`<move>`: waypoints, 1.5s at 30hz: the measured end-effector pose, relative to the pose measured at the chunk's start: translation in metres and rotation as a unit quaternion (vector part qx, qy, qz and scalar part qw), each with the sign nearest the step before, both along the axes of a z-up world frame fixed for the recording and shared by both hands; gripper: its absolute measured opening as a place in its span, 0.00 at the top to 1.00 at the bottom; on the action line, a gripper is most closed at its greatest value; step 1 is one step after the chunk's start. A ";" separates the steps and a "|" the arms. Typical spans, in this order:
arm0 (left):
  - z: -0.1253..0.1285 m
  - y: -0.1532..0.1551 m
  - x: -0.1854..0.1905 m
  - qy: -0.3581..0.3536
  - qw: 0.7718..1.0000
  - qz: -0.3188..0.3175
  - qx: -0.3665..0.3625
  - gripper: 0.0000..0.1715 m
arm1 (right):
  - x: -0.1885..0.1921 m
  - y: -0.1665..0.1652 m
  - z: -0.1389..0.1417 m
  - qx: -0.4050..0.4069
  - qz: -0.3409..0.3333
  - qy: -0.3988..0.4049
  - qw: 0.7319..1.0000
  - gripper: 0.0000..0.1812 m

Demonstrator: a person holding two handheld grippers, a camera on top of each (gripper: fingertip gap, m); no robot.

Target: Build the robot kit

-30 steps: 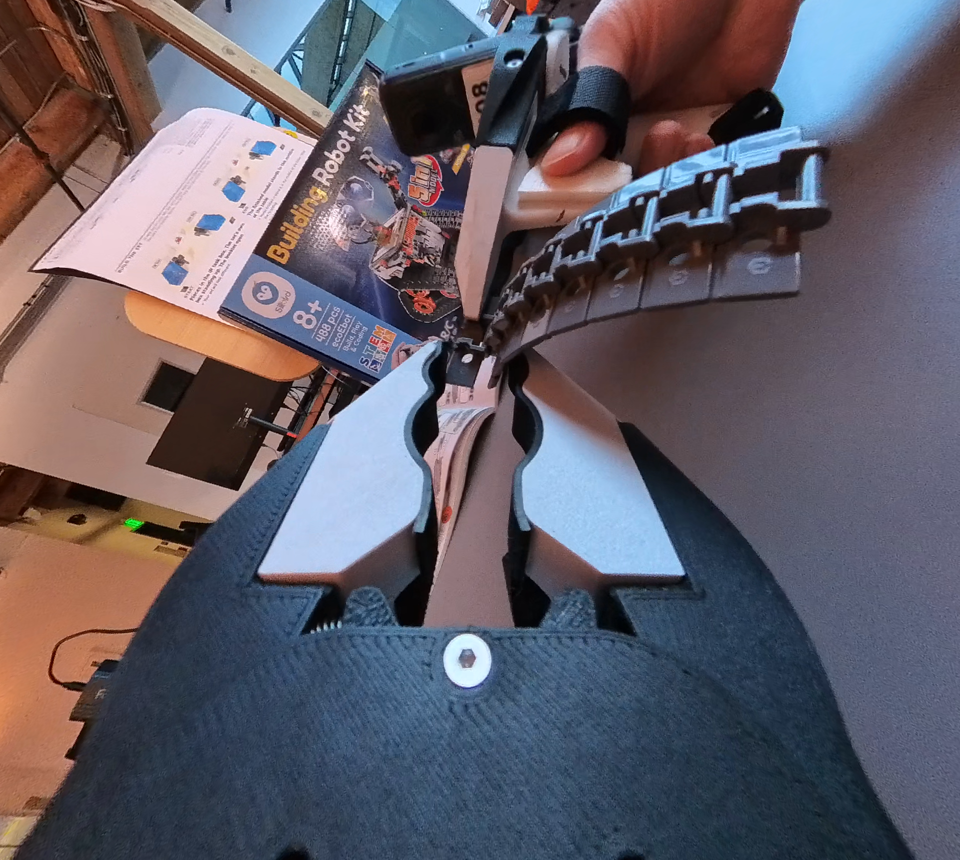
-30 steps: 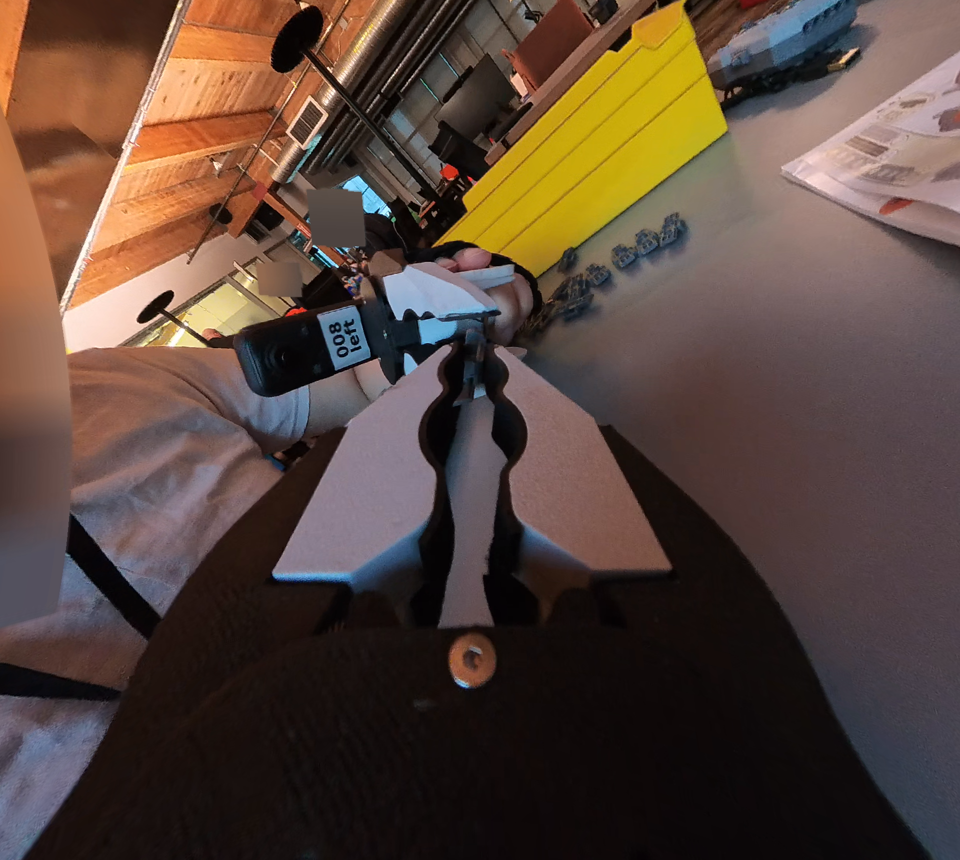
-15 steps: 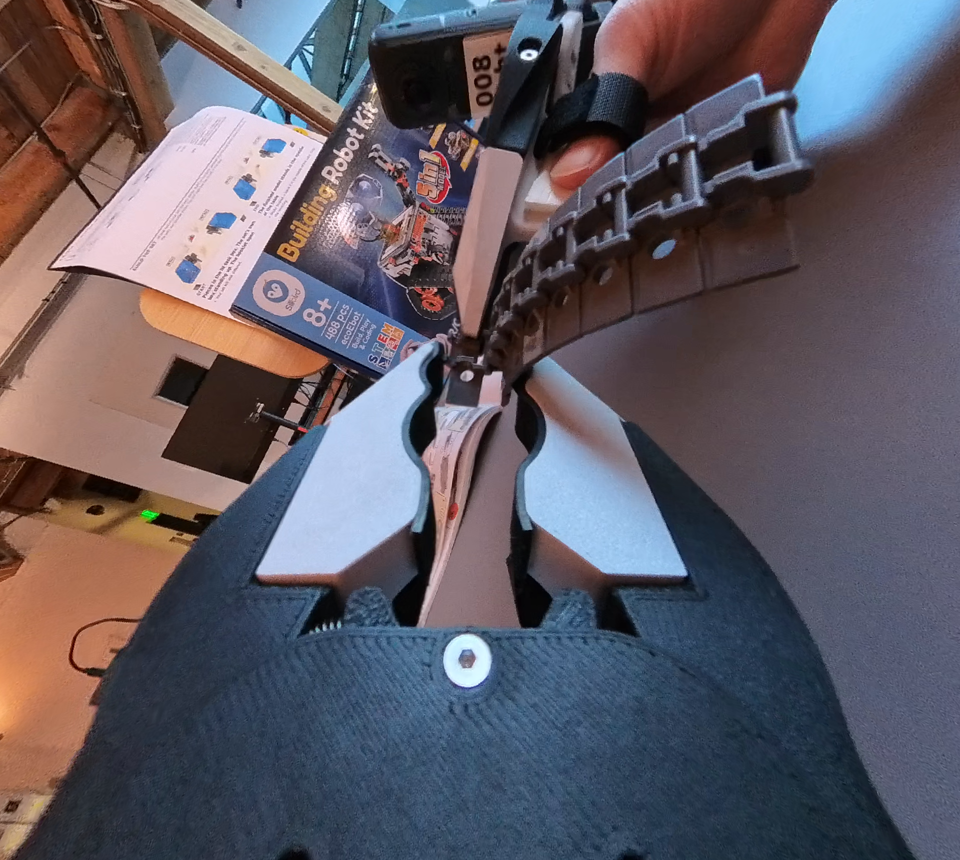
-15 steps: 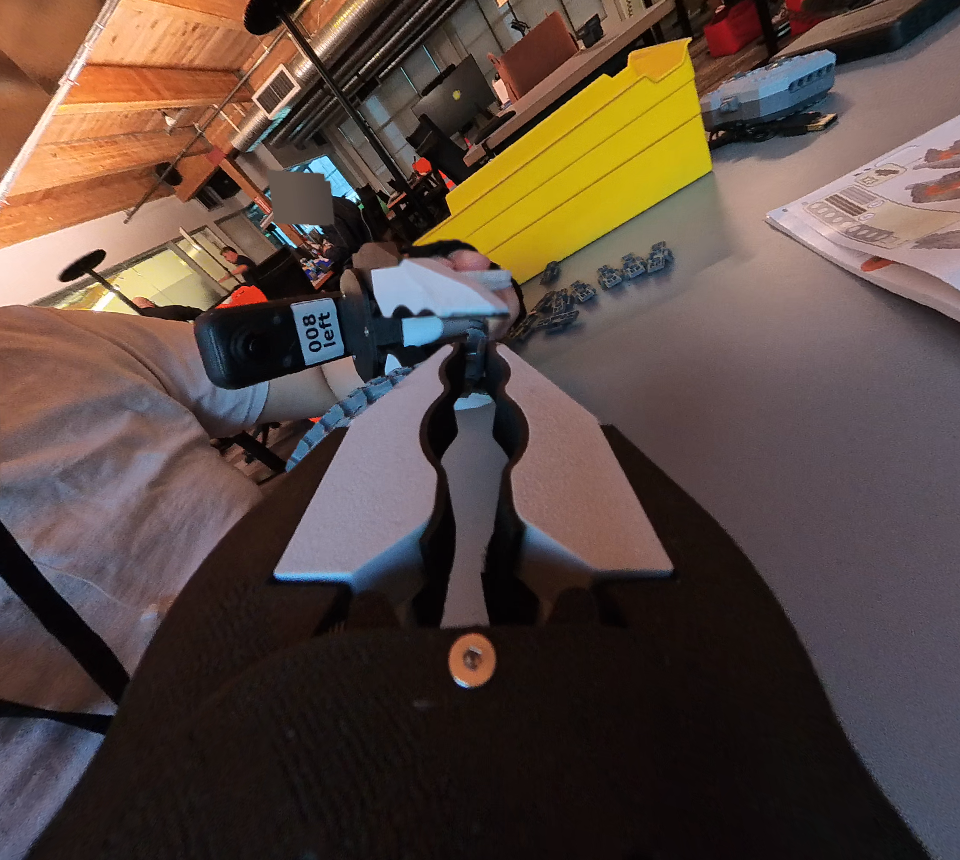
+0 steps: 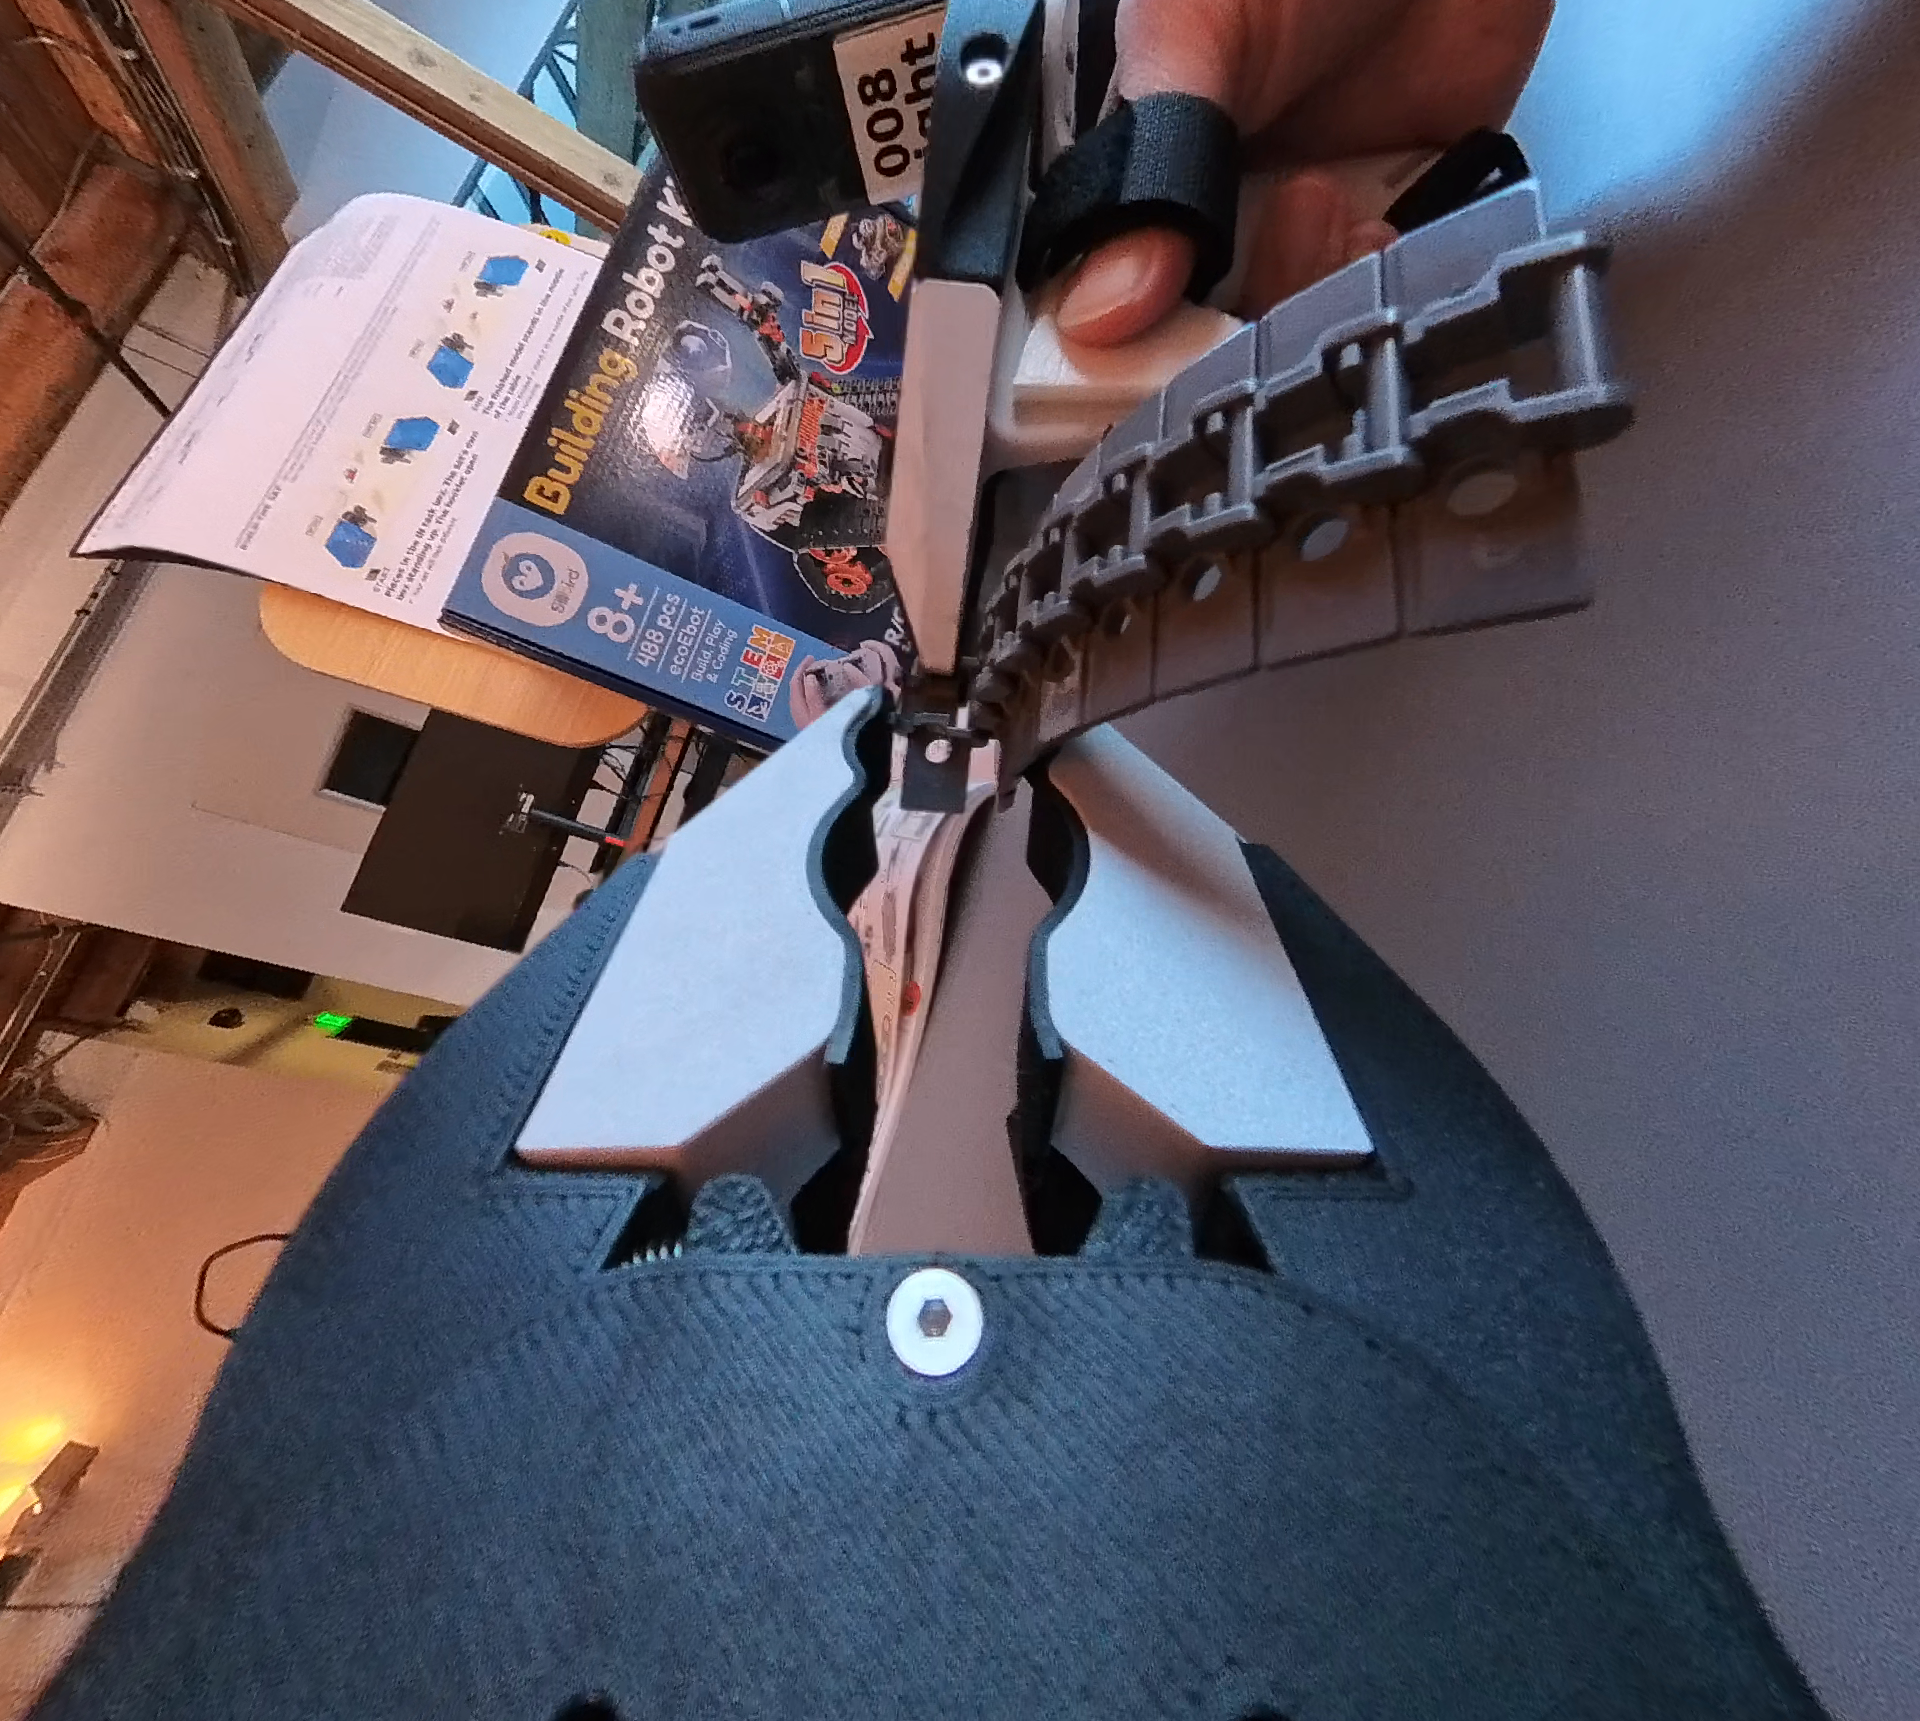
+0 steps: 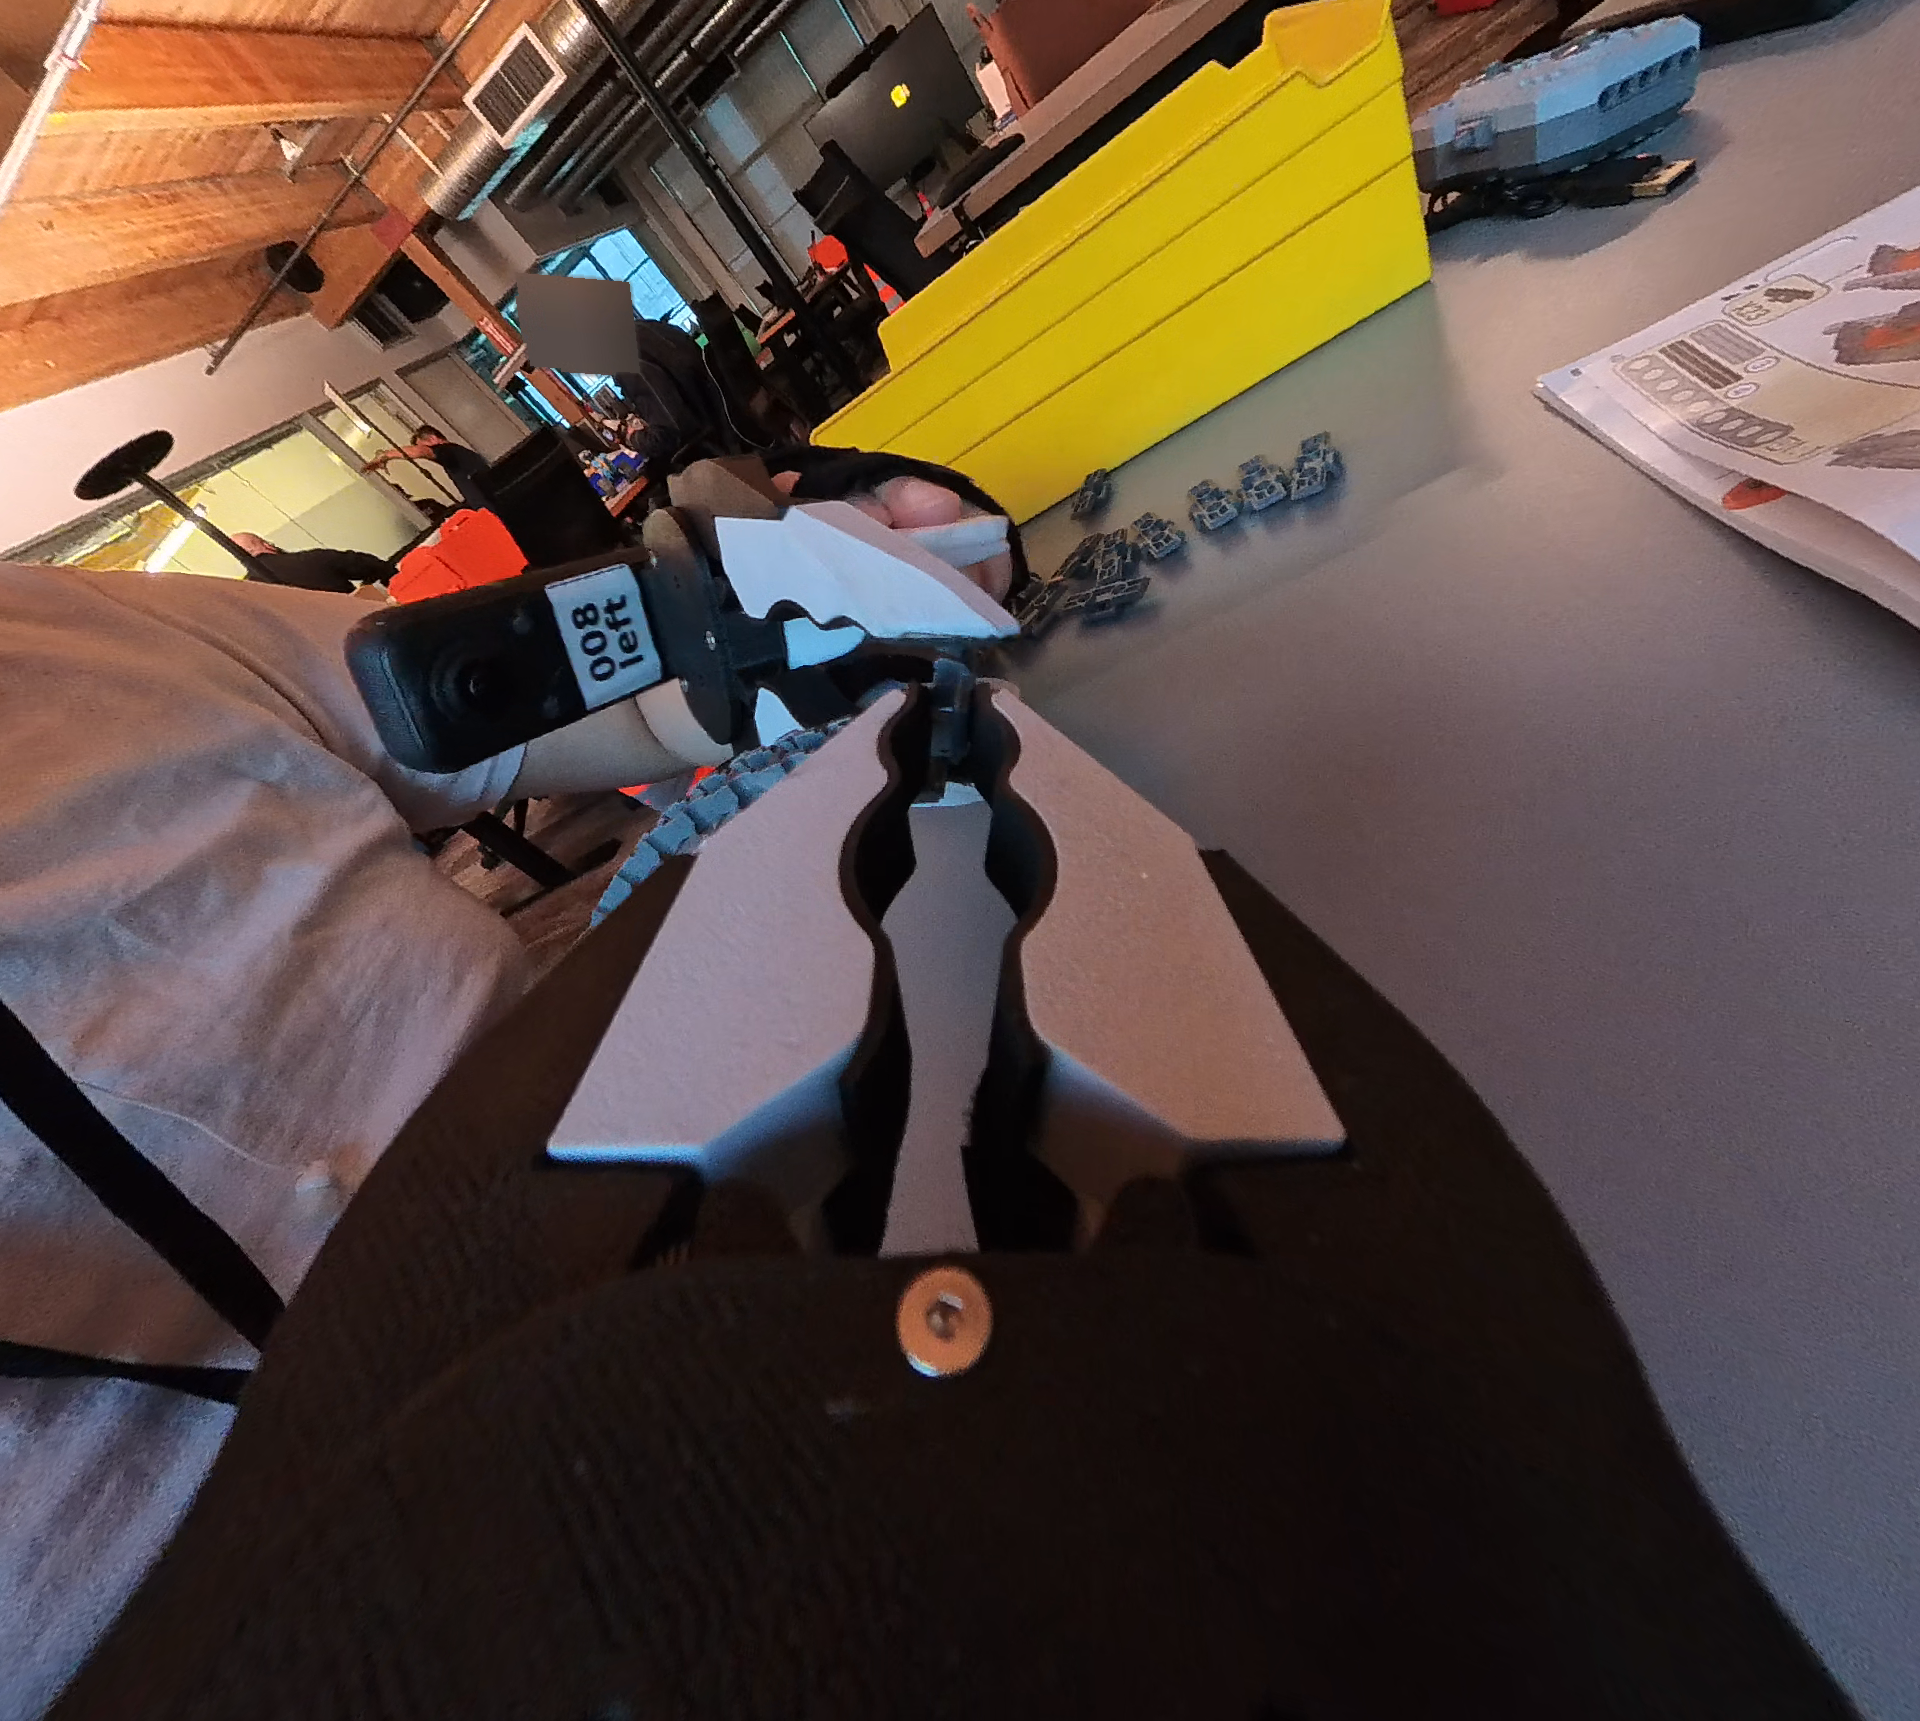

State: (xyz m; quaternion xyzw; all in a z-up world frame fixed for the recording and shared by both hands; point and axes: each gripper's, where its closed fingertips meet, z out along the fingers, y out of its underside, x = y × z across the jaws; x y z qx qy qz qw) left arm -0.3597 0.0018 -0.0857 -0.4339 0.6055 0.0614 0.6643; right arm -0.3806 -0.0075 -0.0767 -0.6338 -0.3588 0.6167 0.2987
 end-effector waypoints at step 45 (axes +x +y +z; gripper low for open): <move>0.006 -0.011 0.007 0.017 1.000 -0.020 -0.001 0.87 | 0.007 -0.010 -0.007 0.659 -0.055 -0.262 0.703 0.83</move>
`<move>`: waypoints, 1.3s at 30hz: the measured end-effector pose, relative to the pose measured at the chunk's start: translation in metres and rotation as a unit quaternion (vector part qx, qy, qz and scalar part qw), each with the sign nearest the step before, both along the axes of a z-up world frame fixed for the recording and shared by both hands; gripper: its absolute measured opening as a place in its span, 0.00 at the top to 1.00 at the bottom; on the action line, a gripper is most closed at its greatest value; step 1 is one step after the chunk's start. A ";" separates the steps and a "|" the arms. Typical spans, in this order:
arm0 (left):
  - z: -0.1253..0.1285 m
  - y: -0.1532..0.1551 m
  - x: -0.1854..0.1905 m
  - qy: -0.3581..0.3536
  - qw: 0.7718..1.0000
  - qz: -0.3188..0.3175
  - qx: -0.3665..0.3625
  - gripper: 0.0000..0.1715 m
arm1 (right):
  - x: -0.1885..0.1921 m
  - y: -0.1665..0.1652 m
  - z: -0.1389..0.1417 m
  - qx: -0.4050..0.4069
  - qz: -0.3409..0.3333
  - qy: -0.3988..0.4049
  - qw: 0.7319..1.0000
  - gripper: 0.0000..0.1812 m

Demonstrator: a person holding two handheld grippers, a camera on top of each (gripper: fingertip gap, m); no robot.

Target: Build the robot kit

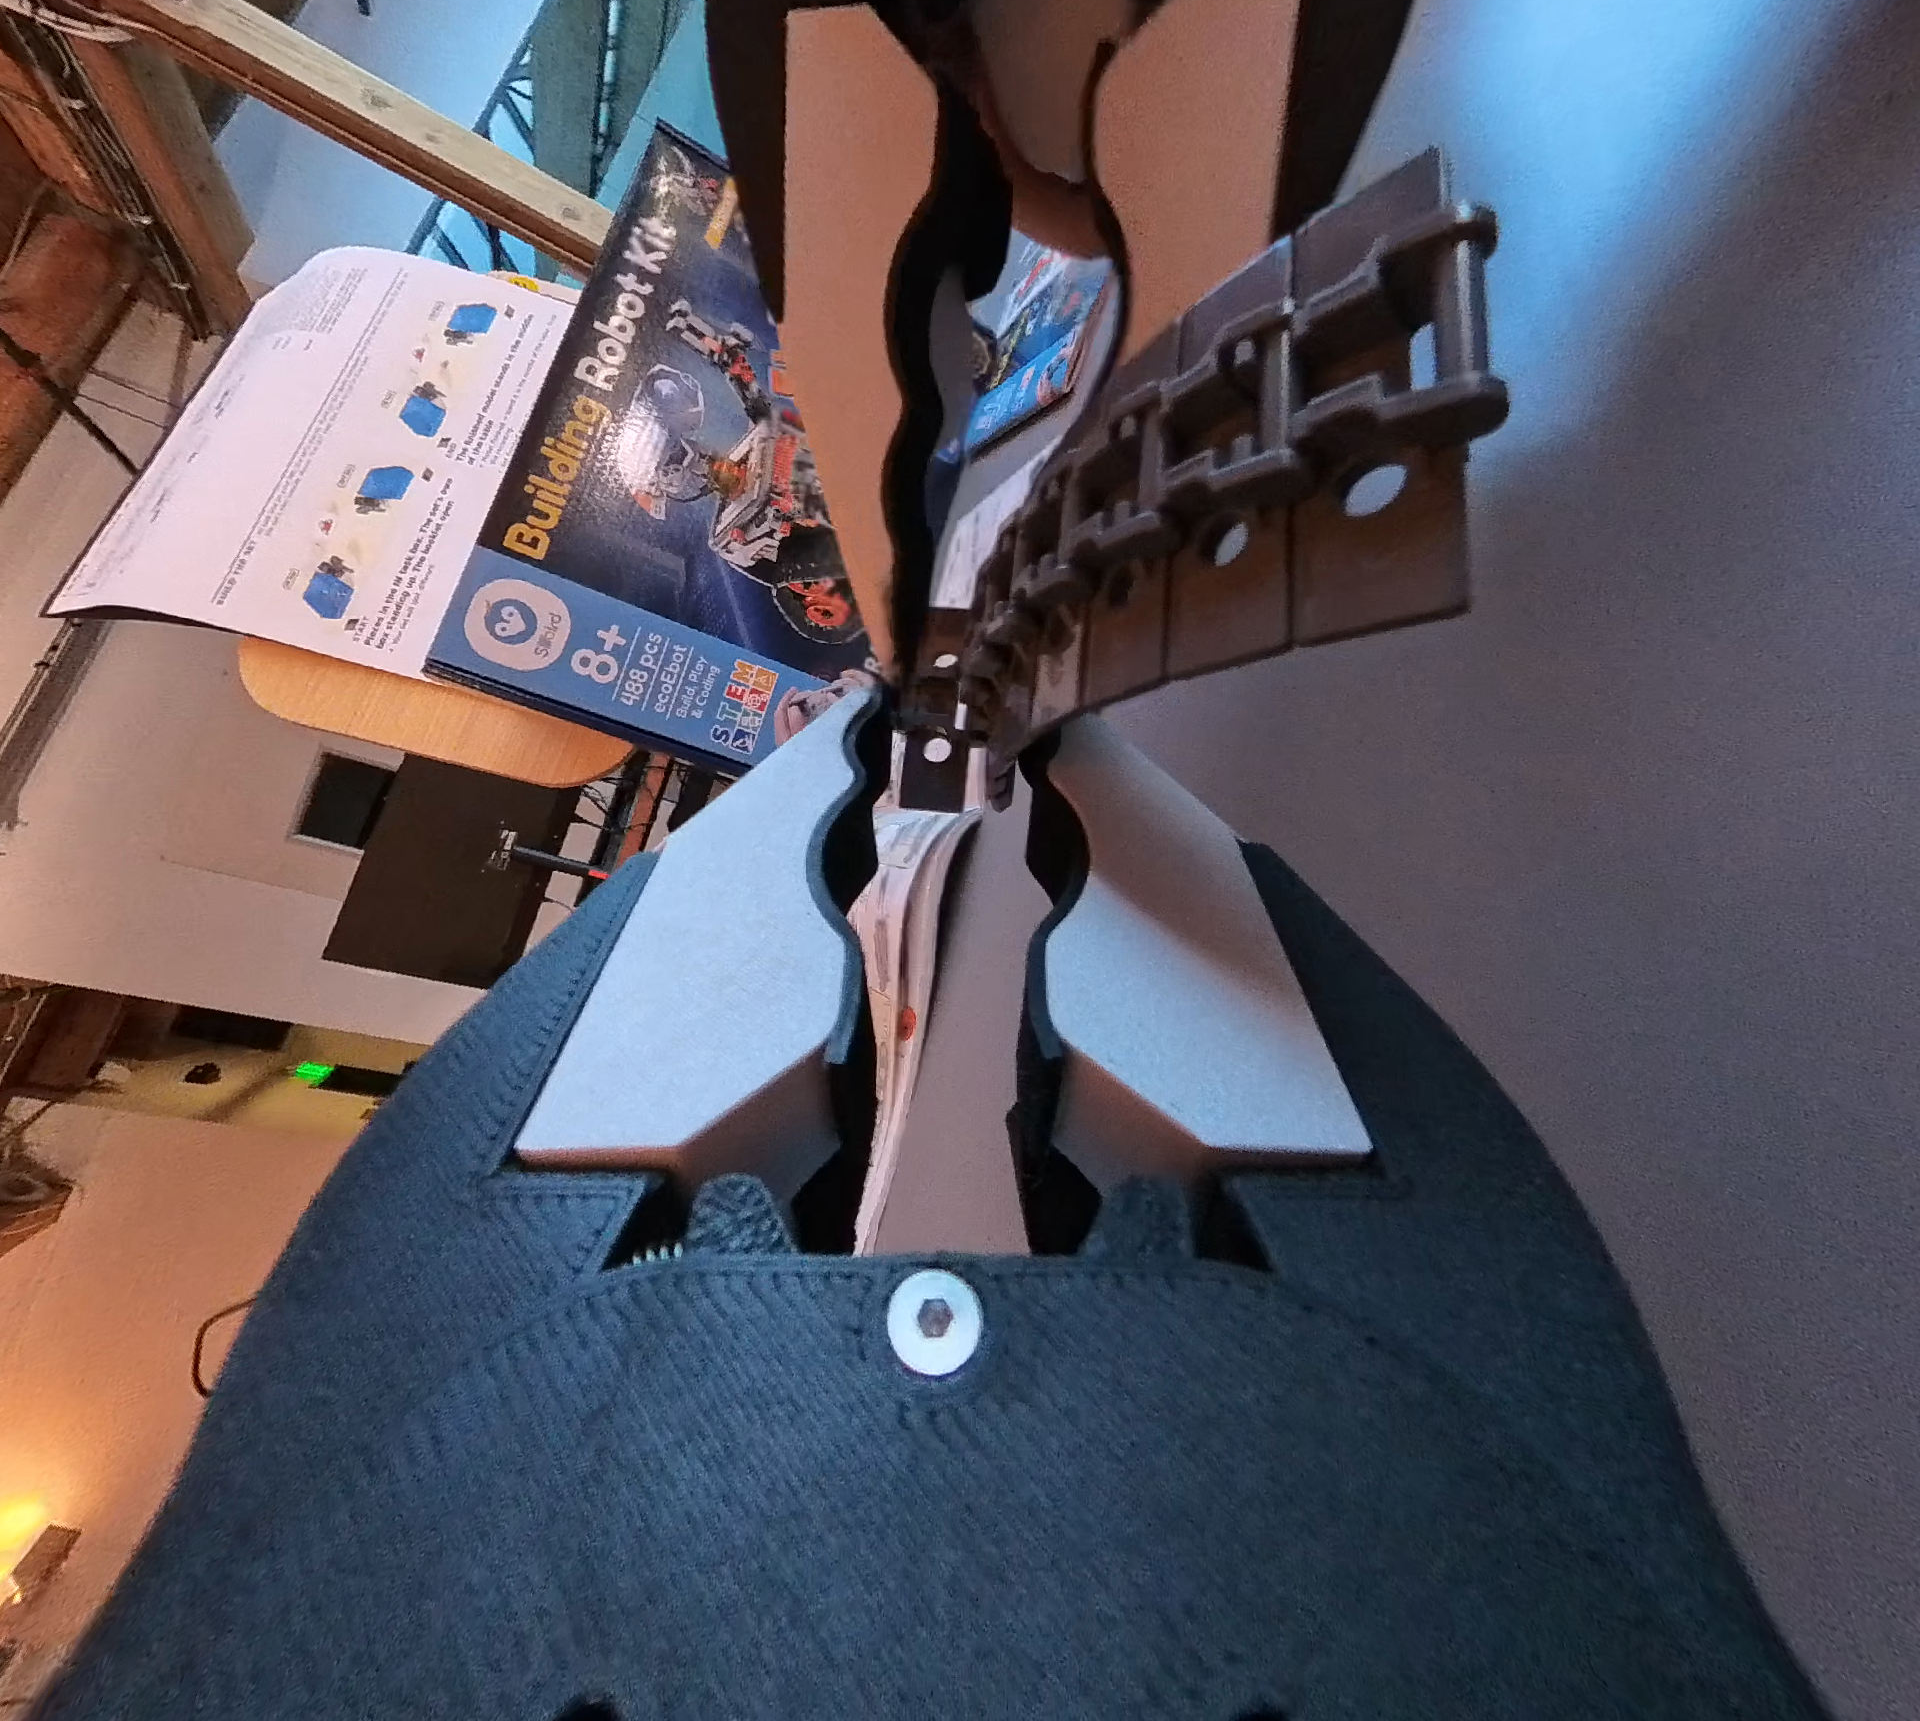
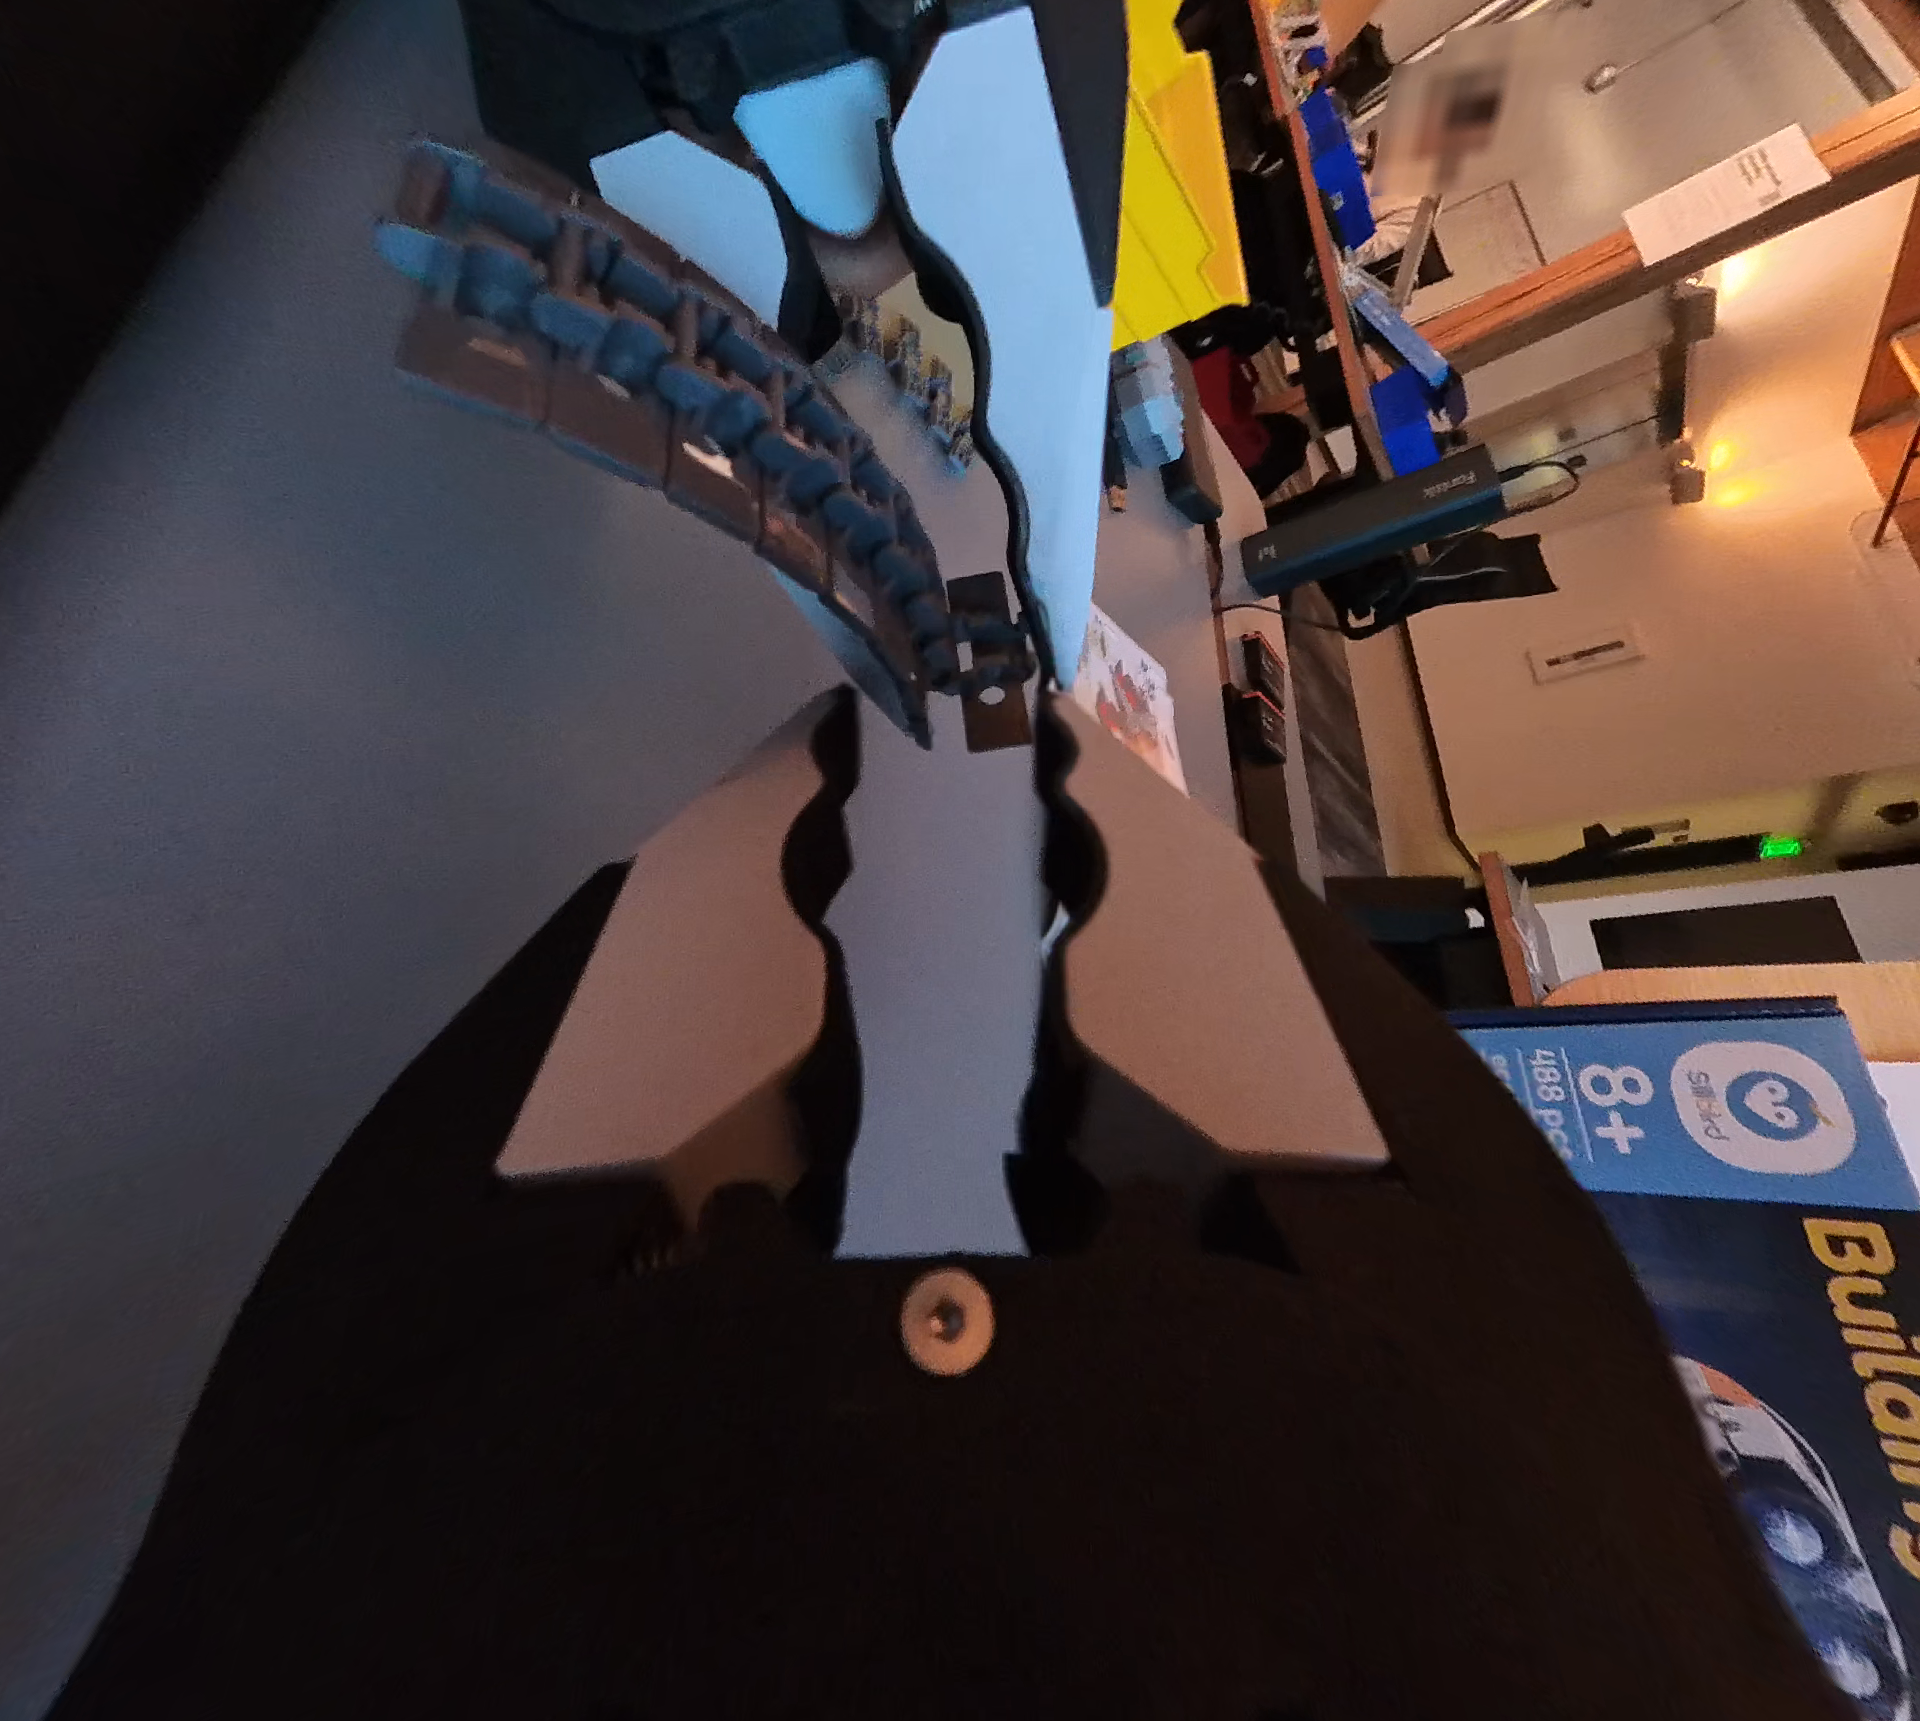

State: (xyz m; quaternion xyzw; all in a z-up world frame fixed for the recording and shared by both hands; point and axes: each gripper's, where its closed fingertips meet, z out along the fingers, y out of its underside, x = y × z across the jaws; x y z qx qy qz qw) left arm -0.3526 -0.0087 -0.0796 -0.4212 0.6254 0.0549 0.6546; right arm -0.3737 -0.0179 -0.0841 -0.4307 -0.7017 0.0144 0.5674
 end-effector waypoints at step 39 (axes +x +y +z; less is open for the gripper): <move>0.030 0.002 -0.012 0.020 0.978 0.053 0.201 0.87 | 0.016 0.015 0.028 -0.748 0.047 0.303 0.588 0.80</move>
